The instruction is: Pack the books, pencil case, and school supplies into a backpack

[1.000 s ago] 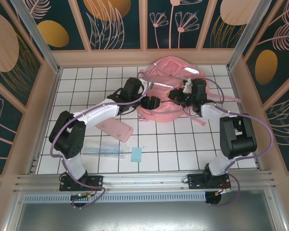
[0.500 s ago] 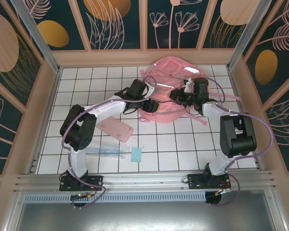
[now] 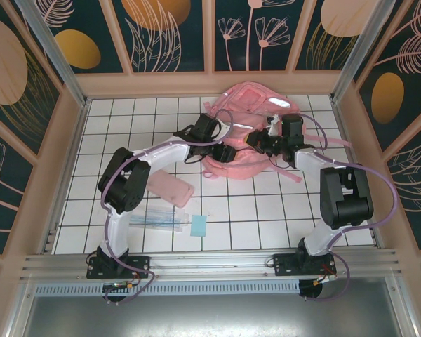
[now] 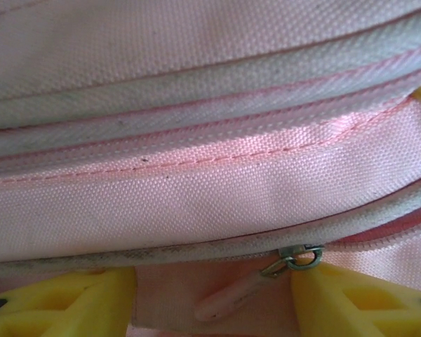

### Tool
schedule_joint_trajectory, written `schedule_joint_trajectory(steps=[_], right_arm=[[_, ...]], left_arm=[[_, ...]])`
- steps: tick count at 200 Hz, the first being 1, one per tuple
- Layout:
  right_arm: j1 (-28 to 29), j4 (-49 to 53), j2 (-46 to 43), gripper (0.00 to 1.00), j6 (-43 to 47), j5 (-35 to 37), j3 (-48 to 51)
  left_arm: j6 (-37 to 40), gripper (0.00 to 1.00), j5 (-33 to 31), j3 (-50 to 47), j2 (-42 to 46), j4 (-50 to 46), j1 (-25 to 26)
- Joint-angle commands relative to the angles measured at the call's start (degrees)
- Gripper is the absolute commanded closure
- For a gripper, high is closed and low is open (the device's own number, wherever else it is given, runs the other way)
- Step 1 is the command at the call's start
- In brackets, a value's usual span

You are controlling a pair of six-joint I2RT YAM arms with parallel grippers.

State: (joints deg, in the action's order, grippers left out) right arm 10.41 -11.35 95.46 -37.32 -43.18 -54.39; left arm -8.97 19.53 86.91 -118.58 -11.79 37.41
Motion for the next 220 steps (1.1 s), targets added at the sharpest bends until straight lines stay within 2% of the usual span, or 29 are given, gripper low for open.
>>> schedule_joint_trajectory(steps=[1, 10, 26, 45, 55, 100, 138, 183, 204, 220], right_arm=[[0.54, -3.41, 0.43, 1.00, 1.46, -4.20, -3.27], [0.53, -3.41, 0.49, 1.00, 1.46, -4.22, -3.45], [0.51, -3.46, 0.32, 1.00, 1.45, -4.00, -3.44], [0.49, -2.73, 0.02, 1.00, 1.89, -3.64, -3.53], [0.41, -2.17, -0.21, 1.00, 2.20, -3.52, -3.55], [0.33, 0.74, -1.31, 1.00, 3.96, -1.77, -3.49], [0.27, 2.92, -1.93, 1.00, 5.06, 0.03, -3.70], [0.26, 3.49, -2.04, 1.00, 5.48, -0.03, -3.87], [0.18, 5.66, -2.47, 1.00, 7.79, -0.07, -4.54], [-0.53, 7.96, -2.39, 1.00, 10.24, 2.11, -5.20]], left_arm=[[1.98, 0.43, 4.87, -0.20, -1.34, -1.01, 0.72], [2.11, 0.51, 4.85, -0.48, -1.39, -1.28, 0.73], [2.20, 0.72, 3.78, -0.78, -1.07, -1.63, 0.71], [2.42, 0.86, 0.13, -0.78, 0.10, -2.48, 0.69], [2.76, 1.00, -1.81, -0.95, 0.91, -3.07, 0.63], [3.57, 1.00, -12.78, -1.54, 3.51, -6.47, -1.09], [2.43, 1.00, -19.37, -1.79, 4.81, -9.92, -3.10], [2.39, 1.00, -19.73, -1.88, 4.45, -7.41, -4.50], [2.64, 1.00, -21.36, -1.07, 2.13, -6.78, -6.88], [2.38, 1.00, -18.45, 1.55, 0.47, -10.78, -8.48]])
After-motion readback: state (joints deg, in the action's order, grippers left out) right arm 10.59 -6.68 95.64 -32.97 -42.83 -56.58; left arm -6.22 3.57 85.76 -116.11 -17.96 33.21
